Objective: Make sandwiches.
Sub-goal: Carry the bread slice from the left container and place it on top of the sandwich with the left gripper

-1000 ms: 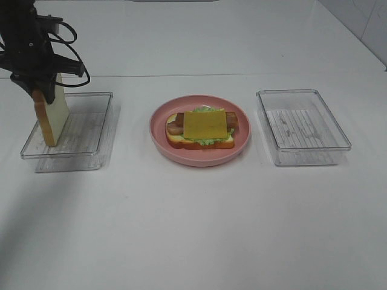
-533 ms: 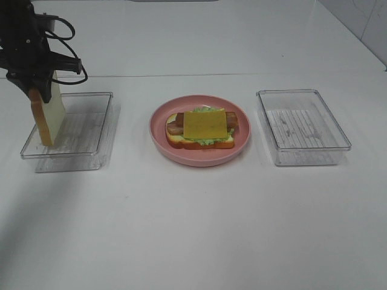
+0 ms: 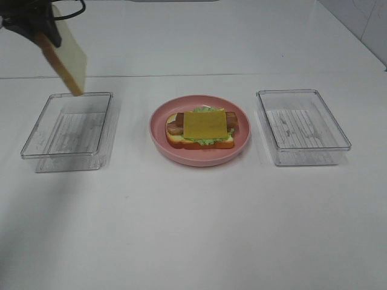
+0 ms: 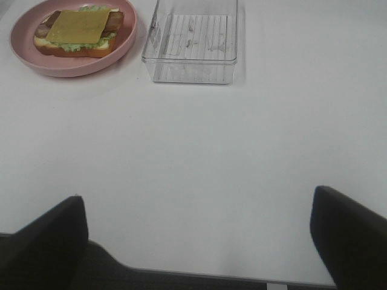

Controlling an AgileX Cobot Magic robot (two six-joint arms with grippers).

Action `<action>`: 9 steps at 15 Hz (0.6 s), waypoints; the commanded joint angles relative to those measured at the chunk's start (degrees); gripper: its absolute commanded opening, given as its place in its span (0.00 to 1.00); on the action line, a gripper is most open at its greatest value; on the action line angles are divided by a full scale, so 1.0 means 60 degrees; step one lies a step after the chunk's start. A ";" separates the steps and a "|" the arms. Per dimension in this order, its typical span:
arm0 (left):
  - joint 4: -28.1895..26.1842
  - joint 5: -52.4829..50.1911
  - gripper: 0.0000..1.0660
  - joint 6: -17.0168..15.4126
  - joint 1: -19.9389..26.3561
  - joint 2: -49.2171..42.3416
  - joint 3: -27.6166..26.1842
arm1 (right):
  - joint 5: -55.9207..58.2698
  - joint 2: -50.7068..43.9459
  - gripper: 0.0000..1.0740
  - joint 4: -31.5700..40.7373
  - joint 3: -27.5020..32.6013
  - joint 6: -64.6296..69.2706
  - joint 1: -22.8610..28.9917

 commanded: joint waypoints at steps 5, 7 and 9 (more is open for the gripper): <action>-0.3896 -0.2798 0.00 0.1203 -0.1709 0.0726 0.0019 | -0.0067 -0.0277 0.90 -0.0048 0.0019 -0.0076 -0.0019; -0.4985 -0.3514 0.00 0.1471 -0.2426 0.1471 0.0019 | -0.0067 -0.0277 0.90 -0.0048 0.0019 -0.0076 -0.0019; -0.5204 -0.3734 0.00 0.1719 -0.2750 0.1891 0.0019 | -0.0067 -0.0277 0.90 -0.0048 0.0019 -0.0076 -0.0019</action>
